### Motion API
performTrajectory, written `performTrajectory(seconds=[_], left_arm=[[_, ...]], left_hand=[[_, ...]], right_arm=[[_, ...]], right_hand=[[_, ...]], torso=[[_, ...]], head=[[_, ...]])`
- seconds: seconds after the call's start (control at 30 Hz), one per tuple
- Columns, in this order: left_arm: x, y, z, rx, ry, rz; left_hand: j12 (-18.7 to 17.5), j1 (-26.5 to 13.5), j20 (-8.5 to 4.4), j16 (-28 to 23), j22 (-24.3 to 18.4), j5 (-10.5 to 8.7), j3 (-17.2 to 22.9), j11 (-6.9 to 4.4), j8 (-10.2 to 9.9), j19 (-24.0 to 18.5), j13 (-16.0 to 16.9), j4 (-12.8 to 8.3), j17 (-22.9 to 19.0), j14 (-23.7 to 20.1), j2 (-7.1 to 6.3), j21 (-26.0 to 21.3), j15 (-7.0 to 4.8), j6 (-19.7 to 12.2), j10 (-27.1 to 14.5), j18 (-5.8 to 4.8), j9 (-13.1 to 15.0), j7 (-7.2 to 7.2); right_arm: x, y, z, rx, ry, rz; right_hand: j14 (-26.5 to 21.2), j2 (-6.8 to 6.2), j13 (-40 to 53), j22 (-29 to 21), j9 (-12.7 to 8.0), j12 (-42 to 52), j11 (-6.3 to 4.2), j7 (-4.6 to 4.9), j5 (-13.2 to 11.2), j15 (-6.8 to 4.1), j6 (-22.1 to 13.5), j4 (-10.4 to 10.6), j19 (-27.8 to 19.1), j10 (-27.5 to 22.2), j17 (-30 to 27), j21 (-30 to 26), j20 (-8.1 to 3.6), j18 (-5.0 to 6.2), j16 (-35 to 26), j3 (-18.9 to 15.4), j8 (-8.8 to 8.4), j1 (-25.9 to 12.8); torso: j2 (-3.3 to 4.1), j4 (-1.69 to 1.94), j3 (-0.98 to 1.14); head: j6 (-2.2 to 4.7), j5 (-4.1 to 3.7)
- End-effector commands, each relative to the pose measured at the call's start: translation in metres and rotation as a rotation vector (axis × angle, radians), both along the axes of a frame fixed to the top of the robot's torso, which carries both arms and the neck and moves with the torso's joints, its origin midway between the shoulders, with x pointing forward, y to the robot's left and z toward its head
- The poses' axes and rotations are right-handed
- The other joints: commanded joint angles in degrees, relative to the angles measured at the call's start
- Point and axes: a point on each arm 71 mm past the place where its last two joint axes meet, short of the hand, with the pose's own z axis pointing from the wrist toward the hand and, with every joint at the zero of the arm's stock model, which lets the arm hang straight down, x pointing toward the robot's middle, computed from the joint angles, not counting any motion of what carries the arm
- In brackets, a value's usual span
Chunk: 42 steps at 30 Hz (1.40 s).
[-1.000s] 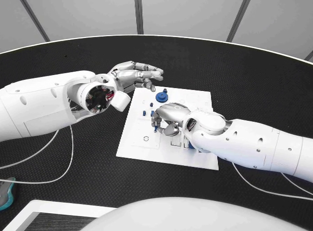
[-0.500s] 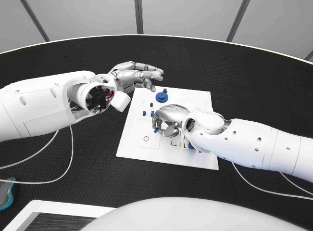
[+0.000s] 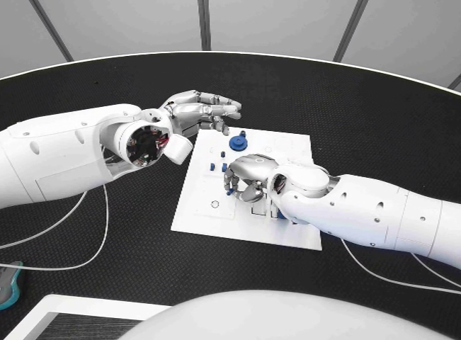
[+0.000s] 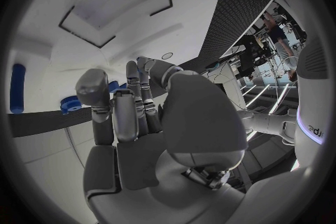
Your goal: Assemble the parts on the task board
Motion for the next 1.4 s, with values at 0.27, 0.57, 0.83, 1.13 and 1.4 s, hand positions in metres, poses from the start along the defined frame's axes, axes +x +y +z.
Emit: performTrajectory(seconds=[0.27,0.57,0.83,1.13,1.4], left_arm=[[0.0,-0.001,0.0,0.001,0.002,-0.003],[0.0,0.0,0.0,0.001,0.004,-0.004],[0.001,0.0,-0.001,0.002,0.005,-0.004],[0.001,0.0,-0.001,0.003,0.006,-0.004],[0.002,0.003,-0.001,0.004,0.005,0.002]], left_hand=[[0.4,-0.2,0.41,-0.1,-0.1,-0.27,-0.5,0.18,0.4,0.0,0.1,0.0,0.2,-0.5,0.7,-0.4,0.06,0.0,-0.4,0.36,0.1,0.48],[0.4,-0.2,0.41,-0.1,-0.1,-0.27,-0.5,0.18,0.4,0.0,0.1,0.1,0.2,-0.5,0.79,-0.4,0.06,0.0,-0.4,0.36,0.1,0.48],[0.4,-0.2,0.41,-0.1,-0.1,-0.27,-0.5,0.18,0.4,0.0,0.1,0.1,0.2,-0.5,0.79,-0.4,0.06,0.0,-0.4,0.36,0.1,0.48],[0.4,-0.2,0.42,-0.1,-0.1,-0.28,-0.5,0.18,0.4,0.0,0.1,0.1,0.2,-0.5,0.86,-0.4,0.06,0.0,-0.4,0.36,0.1,0.48],[0.4,-0.2,0.42,-0.1,-0.1,-0.28,-0.5,0.18,0.4,0.0,0.1,0.1,0.2,-0.5,0.86,-0.4,0.06,0.0,-0.4,0.36,0.1,0.48]], right_arm=[[-0.001,0.002,0.001,0.016,-0.008,0.015],[-0.001,0.002,0.002,0.022,-0.011,0.02],[-0.001,0.002,0.002,0.025,-0.014,0.019],[-0.005,0.001,0.006,0.056,-0.032,0.019],[-0.014,-0.014,0.015,0.102,-0.054,0.007]], right_hand=[[3.4,-1.18,-1.1,-0.4,-0.6,-3.2,1.81,1.55,0.1,1.2,-3.7,1.8,-0.6,-5.1,1.6,-1.3,1.15,-0.99,0.2,-1.0,-2.24,-3.0],[3.3,-1.43,-1.4,-0.5,-0.7,-3.2,1.98,1.67,0.0,1.37,-4.0,2.0,-0.6,-5.8,1.5,-1.4,1.36,-0.95,0.3,-1.0,-2.55,-3.2],[3.3,-1.5,-1.5,-0.4,-0.7,-3.2,2.03,1.72,0.0,1.42,-4.2,2.0,-0.6,-6.0,1.5,-1.4,1.44,-0.93,0.3,-0.9,-2.73,-3.2],[3.1,-2.74,-2.6,-0.9,-1.4,-3.3,2.9,2.34,-0.1,2.14,-7.0,2.5,-0.9,-9.3,1.0,-2.5,2.12,-0.77,0.1,-0.6,-4.85,-3.7],[3.0,-3.45,-3.6,-1.2,-2.0,-3.1,3.2,2.44,-0.2,2.42,-9.6,2.5,-1.1,-12.2,0.7,-3.2,2.45,-0.63,0.0,-0.4,-6.65,-3.7]], torso=[[-0.02,0.01,-0.06],[-0.01,-0.01,-0.03],[0.0,-0.04,0.0],[-0.03,-0.02,0.07],[-0.24,-0.22,0.12]], head=[[0.0,-0.01],[0.0,0.1],[0.0,0.01],[0.0,-0.25],[0.0,-0.52]])
